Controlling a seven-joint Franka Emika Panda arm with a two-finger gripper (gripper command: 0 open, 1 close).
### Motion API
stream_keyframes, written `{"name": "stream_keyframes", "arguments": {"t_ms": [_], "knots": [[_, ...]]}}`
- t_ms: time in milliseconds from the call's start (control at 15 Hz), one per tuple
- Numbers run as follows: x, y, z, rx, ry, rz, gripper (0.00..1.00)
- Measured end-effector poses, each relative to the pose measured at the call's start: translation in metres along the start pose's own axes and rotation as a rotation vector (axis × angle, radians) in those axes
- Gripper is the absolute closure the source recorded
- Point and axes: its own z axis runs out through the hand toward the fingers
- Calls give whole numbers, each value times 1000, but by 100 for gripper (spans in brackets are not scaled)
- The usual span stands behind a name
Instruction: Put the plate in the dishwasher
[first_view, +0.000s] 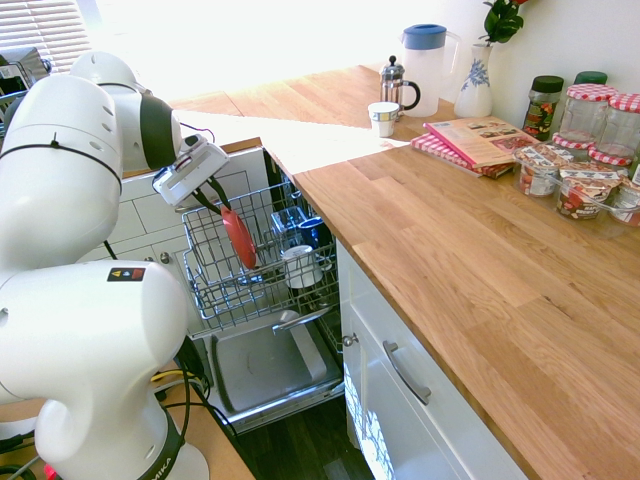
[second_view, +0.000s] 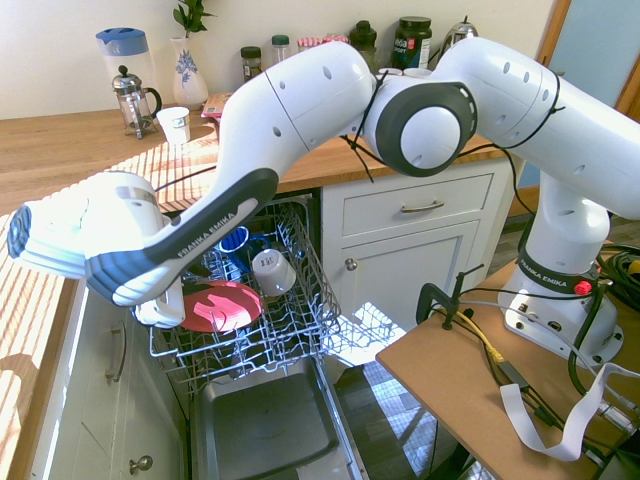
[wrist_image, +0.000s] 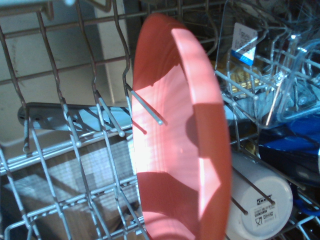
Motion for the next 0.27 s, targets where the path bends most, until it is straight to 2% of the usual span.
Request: {"name": "stream_keyframes", "arguments": {"t_ms": [133, 267], "knots": [[24, 47, -31, 79, -36, 46, 0], [61, 121, -56, 179, -74, 111, 0]]}}
